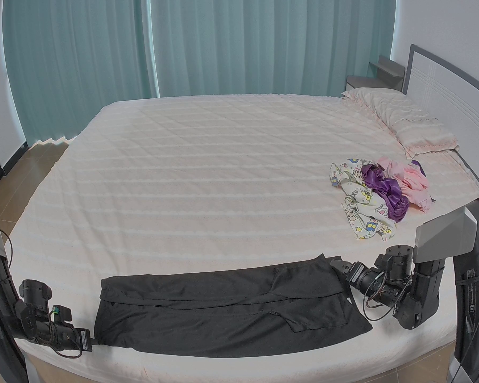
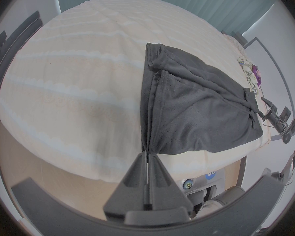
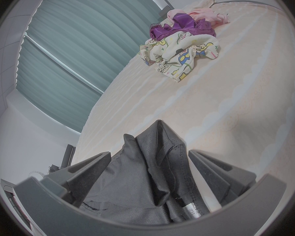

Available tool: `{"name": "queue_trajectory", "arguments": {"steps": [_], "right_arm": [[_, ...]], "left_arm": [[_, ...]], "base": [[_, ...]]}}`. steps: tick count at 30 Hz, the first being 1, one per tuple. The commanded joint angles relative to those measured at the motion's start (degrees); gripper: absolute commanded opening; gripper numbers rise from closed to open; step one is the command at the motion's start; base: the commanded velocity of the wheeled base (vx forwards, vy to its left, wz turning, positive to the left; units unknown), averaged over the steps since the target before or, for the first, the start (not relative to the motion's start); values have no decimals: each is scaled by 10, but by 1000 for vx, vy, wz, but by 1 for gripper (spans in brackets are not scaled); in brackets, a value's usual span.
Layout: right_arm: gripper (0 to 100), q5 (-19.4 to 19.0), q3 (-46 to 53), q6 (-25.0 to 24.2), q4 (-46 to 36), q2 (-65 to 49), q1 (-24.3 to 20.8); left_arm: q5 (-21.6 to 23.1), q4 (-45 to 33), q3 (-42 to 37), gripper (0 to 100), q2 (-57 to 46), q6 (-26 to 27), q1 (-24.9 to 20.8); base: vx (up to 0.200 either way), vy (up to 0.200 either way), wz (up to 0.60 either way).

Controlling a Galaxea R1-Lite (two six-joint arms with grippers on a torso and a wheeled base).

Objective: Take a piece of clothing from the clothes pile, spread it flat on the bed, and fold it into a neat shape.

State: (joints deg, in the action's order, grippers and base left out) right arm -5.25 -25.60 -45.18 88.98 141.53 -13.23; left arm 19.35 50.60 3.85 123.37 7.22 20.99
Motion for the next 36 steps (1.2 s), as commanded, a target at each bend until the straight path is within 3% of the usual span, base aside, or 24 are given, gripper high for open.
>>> {"name": "queue_trajectory", "arguments": {"steps": [1, 13, 14, 23, 29, 33, 36], "right_arm": [[100, 0, 0, 0, 6, 0, -1], [100, 0, 0, 0, 6, 0, -2], [100, 0, 0, 0, 6, 0, -2], [100, 0, 0, 0, 6, 0, -1], [100, 0, 0, 0, 6, 1, -1], [100, 0, 0, 0, 6, 1, -2], [100, 1, -1, 0, 7, 1, -1]], "left_arm": [[-8, -1, -10, 0, -4, 13, 17], [-11, -2, -8, 0, 2, 40, 36], [-11, -2, -8, 100, 2, 40, 37], [26, -7, 33, 100, -36, 32, 58], [116, -75, 102, 100, -92, -65, 39], [137, -88, 141, 100, -88, -129, 6], [149, -83, 159, 100, -75, -134, -11]], "base": [[0, 0, 0], [0, 0, 0], [0, 0, 0], [0, 0, 0], [0, 0, 0], [0, 0, 0], [0, 0, 0]]}}
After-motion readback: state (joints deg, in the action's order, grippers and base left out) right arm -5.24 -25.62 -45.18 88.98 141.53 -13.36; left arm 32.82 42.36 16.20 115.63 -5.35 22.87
